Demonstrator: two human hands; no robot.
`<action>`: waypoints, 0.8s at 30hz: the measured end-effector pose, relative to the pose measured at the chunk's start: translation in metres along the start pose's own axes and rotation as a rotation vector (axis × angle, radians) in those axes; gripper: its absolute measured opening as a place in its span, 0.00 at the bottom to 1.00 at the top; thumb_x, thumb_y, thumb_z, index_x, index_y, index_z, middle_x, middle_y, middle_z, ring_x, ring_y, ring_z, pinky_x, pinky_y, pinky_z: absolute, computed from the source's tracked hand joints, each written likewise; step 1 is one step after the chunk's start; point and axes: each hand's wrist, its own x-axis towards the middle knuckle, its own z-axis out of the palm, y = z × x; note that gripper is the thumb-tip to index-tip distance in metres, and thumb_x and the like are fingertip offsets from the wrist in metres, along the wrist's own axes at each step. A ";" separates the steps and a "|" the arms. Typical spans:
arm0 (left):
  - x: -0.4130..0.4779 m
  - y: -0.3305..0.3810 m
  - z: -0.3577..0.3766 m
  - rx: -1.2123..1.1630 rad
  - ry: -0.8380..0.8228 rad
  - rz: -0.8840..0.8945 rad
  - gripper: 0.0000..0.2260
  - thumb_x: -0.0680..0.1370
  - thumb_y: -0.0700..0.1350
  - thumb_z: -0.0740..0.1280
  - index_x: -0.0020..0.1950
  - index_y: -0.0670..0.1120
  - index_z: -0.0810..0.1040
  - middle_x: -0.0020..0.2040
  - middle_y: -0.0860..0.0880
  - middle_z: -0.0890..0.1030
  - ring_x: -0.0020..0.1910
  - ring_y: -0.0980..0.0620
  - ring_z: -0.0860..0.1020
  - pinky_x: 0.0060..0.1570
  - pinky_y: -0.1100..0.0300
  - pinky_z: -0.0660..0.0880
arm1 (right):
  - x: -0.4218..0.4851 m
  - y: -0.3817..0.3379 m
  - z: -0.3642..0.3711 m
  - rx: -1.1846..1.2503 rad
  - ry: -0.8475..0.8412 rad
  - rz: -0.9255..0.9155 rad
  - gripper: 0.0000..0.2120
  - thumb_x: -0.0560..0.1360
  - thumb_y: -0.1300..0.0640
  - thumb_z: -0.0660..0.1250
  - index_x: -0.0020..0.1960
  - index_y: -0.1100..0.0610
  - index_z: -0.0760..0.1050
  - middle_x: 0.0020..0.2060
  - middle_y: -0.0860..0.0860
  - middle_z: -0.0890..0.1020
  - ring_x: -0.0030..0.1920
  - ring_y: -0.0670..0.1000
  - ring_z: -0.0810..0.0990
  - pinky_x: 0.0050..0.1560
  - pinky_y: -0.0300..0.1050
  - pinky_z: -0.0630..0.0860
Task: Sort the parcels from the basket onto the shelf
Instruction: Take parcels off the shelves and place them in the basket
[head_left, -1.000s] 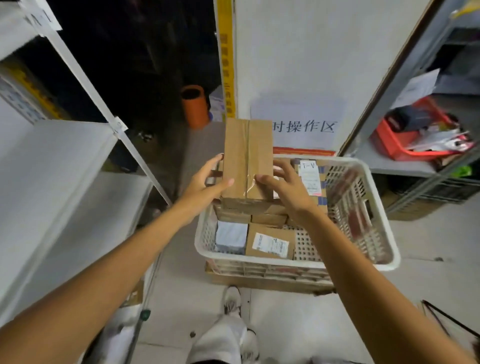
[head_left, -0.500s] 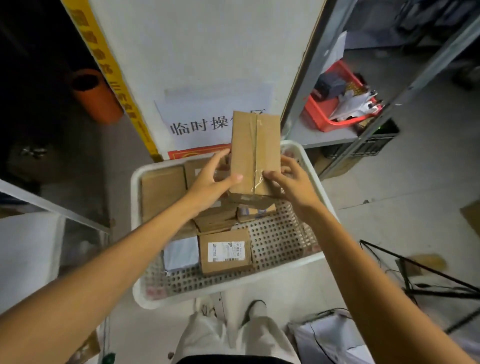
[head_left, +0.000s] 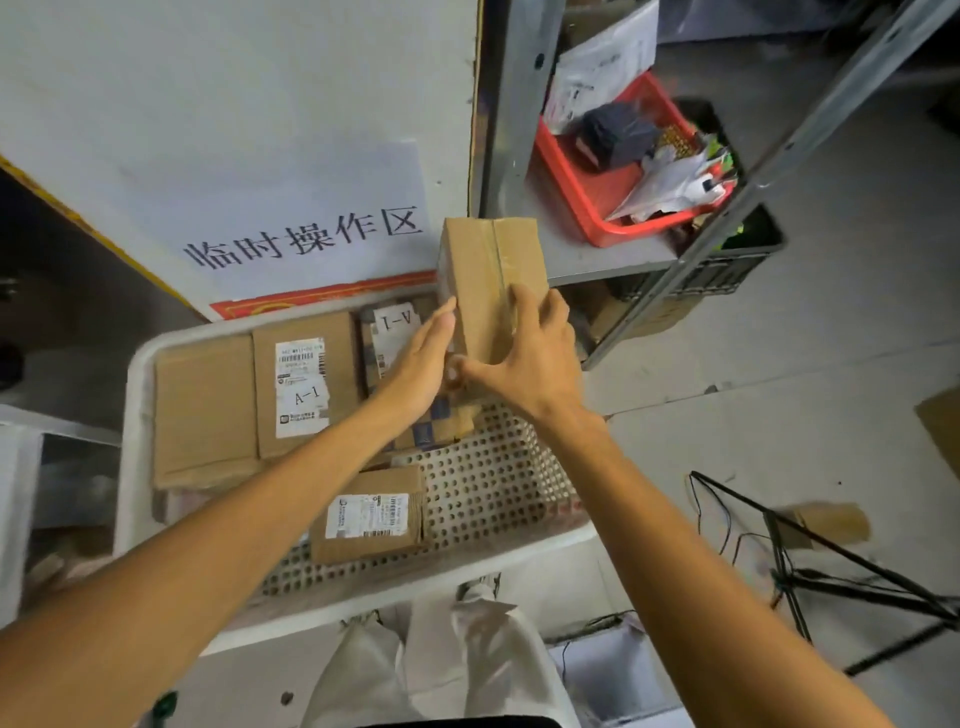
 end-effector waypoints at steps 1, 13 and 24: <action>0.003 -0.002 0.006 -0.007 -0.004 -0.017 0.21 0.83 0.55 0.50 0.76 0.56 0.57 0.75 0.50 0.64 0.71 0.47 0.67 0.68 0.43 0.66 | 0.004 0.004 0.000 -0.073 0.001 0.003 0.47 0.61 0.30 0.69 0.71 0.51 0.57 0.71 0.62 0.57 0.66 0.66 0.65 0.62 0.62 0.70; 0.016 -0.032 0.018 0.888 -0.017 0.204 0.28 0.81 0.50 0.58 0.78 0.56 0.49 0.77 0.53 0.55 0.75 0.50 0.56 0.70 0.47 0.60 | 0.006 0.051 0.038 -0.140 -0.009 -0.044 0.37 0.70 0.33 0.61 0.73 0.50 0.59 0.75 0.59 0.54 0.66 0.66 0.63 0.63 0.62 0.65; 0.063 -0.063 0.015 1.402 -0.233 0.397 0.25 0.77 0.40 0.60 0.75 0.50 0.63 0.78 0.51 0.56 0.76 0.46 0.51 0.75 0.47 0.45 | 0.021 0.083 0.100 -0.108 -0.076 0.049 0.37 0.74 0.33 0.58 0.76 0.52 0.54 0.76 0.60 0.53 0.67 0.67 0.61 0.67 0.62 0.62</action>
